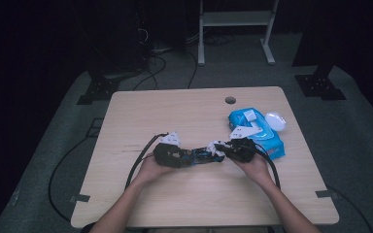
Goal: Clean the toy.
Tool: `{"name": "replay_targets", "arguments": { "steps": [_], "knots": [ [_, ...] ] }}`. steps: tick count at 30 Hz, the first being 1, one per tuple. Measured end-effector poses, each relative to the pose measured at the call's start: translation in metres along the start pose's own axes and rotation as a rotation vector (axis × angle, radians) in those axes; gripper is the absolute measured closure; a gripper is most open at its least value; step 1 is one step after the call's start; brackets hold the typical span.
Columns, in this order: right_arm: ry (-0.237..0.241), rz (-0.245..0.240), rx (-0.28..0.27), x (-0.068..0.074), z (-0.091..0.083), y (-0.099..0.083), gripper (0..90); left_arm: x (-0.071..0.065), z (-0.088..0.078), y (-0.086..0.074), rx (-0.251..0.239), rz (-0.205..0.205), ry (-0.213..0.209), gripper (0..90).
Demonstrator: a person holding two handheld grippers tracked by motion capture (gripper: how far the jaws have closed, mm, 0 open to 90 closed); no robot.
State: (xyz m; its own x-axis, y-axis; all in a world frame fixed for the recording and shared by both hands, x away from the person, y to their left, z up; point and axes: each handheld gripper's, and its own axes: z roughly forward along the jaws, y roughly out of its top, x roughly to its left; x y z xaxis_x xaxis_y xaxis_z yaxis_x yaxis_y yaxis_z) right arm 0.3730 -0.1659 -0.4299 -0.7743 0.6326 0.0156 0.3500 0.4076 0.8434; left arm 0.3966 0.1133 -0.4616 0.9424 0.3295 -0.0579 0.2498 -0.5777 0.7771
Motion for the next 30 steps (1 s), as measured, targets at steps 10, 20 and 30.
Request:
{"name": "replay_targets", "arguments": {
  "steps": [10, 20, 30],
  "knots": [
    [0.002, 0.015, -0.009, -0.003, 0.002, 0.000, 83.5, 0.002, 0.001, 0.000, -0.014, -0.032, 0.009, 55.7],
    [-0.001, -0.041, -0.027, 0.001, -0.001, -0.004, 83.4, -0.010, 0.002, -0.001, -0.005, 0.009, 0.064, 56.1],
    [-0.008, -0.116, -0.076, 0.009, -0.007, -0.014, 83.4, -0.017, 0.005, 0.000, 0.000, -0.048, 0.093, 47.0]
  ]
}}
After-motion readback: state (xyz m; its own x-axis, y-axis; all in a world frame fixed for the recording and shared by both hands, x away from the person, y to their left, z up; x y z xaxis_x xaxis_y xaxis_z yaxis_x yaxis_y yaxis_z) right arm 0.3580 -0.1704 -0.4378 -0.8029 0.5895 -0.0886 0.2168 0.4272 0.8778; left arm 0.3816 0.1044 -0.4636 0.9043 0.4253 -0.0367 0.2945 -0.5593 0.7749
